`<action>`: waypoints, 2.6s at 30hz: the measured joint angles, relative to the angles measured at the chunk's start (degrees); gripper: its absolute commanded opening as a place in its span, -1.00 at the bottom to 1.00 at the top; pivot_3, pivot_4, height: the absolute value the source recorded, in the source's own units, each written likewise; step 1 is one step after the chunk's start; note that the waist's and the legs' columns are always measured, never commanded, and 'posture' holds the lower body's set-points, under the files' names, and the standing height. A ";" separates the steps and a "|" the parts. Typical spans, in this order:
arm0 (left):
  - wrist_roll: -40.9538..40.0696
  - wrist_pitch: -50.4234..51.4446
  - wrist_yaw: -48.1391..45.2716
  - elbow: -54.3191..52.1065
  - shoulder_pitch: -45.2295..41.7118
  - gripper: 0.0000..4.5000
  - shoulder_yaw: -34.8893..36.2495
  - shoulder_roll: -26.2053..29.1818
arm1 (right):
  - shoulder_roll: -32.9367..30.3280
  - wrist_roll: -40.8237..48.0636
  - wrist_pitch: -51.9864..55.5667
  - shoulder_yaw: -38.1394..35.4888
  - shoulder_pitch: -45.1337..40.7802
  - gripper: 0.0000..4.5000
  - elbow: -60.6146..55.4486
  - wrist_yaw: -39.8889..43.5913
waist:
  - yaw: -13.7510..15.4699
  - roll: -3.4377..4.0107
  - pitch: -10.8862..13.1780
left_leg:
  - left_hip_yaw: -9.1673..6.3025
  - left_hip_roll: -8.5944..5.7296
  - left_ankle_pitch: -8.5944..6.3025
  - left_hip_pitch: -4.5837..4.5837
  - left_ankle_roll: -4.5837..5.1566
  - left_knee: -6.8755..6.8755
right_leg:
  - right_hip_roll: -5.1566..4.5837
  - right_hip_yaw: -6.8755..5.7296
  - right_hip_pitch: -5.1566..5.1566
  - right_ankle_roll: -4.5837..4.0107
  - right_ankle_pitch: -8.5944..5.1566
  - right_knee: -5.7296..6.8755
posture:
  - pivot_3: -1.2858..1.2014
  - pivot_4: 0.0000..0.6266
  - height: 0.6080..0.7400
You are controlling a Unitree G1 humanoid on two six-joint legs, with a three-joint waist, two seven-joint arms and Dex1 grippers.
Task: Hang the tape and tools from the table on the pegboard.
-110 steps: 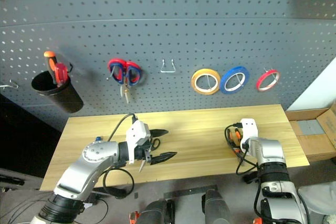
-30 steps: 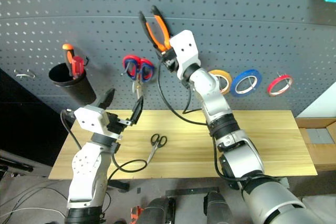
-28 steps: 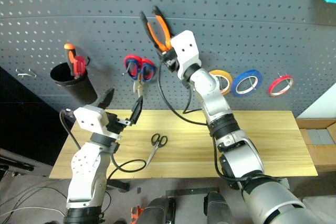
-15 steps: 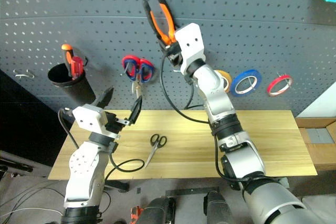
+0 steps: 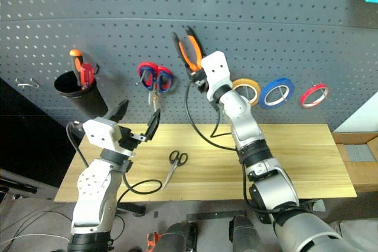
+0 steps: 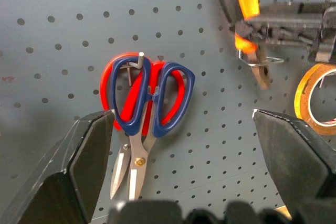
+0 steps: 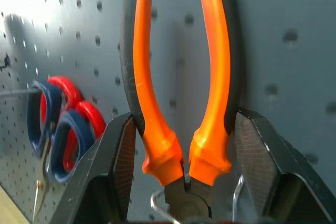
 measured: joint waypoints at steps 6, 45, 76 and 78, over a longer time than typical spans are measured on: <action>0.76 1.36 0.05 0.14 -0.45 1.00 -0.08 0.58 | 0.87 0.25 2.87 0.04 0.63 0.87 -1.85 -0.01 | -0.01 0.00 -0.01 | -0.01 0.00 0.01 0.03 0.00 0.05 | 0.01 -0.01 0.05 0.00 0.00 0.02 | 0.02 -0.46 1.00; 4.42 63.94 -0.40 8.46 -6.30 1.00 -18.42 7.23 | -27.62 10.31 43.93 16.03 37.19 0.99 -47.41 23.15 | -0.23 -0.17 -0.19 | -0.11 0.00 -0.03 0.13 0.01 0.07 | -0.30 -0.10 0.30 0.07 -0.08 -0.13 | -0.05 -0.38 1.00; 3.88 50.93 -2.18 1.90 -0.19 -0.93 -9.41 8.23 | -26.11 15.42 40.47 11.60 37.32 1.00 -50.60 29.18 | -0.24 0.14 -0.83 | -0.15 0.00 -0.03 0.13 -0.01 0.05 | -0.43 0.00 0.34 0.06 -0.08 -0.20 | -0.03 -0.47 1.00; 0.97 41.02 -5.02 -2.89 2.99 -0.93 -5.87 6.97 | -25.34 16.76 39.83 10.97 36.35 1.00 -50.56 30.46 | 0.01 0.15 -0.85 | -0.16 0.00 -0.03 0.12 -0.02 0.05 | -0.44 -0.01 0.35 0.05 -0.08 -0.23 | -0.02 -0.48 1.00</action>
